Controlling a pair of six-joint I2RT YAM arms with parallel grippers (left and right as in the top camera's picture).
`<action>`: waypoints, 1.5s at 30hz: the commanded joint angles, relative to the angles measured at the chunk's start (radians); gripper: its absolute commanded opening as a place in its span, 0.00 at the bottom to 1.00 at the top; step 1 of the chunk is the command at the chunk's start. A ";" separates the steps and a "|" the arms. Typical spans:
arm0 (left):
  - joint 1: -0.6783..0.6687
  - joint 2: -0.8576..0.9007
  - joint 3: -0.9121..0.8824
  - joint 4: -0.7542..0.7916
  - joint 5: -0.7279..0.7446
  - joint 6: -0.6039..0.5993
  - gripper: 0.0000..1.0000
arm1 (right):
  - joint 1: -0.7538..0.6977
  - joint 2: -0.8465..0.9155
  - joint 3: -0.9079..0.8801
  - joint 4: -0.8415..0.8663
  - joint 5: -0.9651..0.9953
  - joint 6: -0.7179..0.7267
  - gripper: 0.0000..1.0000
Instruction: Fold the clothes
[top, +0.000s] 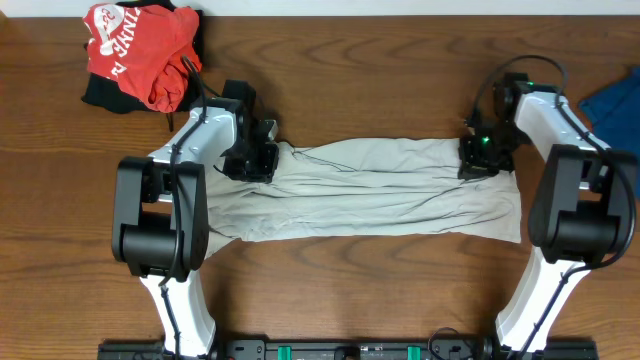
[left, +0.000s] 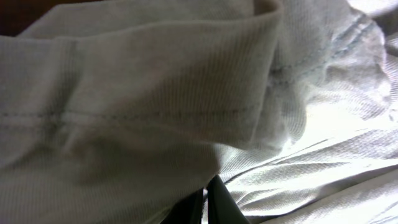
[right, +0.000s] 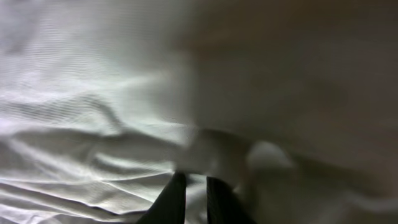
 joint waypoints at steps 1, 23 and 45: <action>0.029 0.039 -0.023 -0.008 -0.156 0.022 0.08 | -0.035 -0.006 -0.011 0.002 0.111 0.000 0.13; 0.103 0.006 -0.020 -0.022 -0.121 0.024 0.06 | -0.082 -0.006 0.089 -0.059 0.234 0.044 0.18; 0.095 -0.369 -0.017 -0.103 -0.037 -0.130 0.67 | -0.083 -0.006 0.324 -0.365 0.132 0.035 0.99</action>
